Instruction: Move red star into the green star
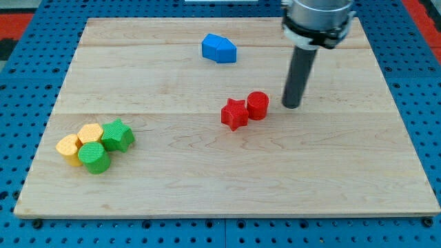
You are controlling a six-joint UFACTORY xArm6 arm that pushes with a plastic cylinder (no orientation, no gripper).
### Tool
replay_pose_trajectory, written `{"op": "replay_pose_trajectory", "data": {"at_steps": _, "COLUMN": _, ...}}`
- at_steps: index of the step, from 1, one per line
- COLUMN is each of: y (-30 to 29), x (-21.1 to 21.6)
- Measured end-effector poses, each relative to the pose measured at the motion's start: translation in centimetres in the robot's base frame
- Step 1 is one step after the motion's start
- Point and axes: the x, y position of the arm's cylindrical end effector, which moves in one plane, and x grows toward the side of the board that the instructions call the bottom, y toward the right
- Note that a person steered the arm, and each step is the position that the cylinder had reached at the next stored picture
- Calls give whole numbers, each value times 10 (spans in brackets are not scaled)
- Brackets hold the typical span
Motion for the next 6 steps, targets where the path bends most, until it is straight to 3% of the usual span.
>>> {"op": "replay_pose_trajectory", "data": {"at_steps": 2, "y": -118, "x": 28}}
{"op": "replay_pose_trajectory", "data": {"at_steps": 3, "y": -129, "x": 53}}
{"op": "replay_pose_trajectory", "data": {"at_steps": 4, "y": -176, "x": 56}}
{"op": "replay_pose_trajectory", "data": {"at_steps": 5, "y": -147, "x": 64}}
{"op": "replay_pose_trajectory", "data": {"at_steps": 6, "y": -188, "x": 73}}
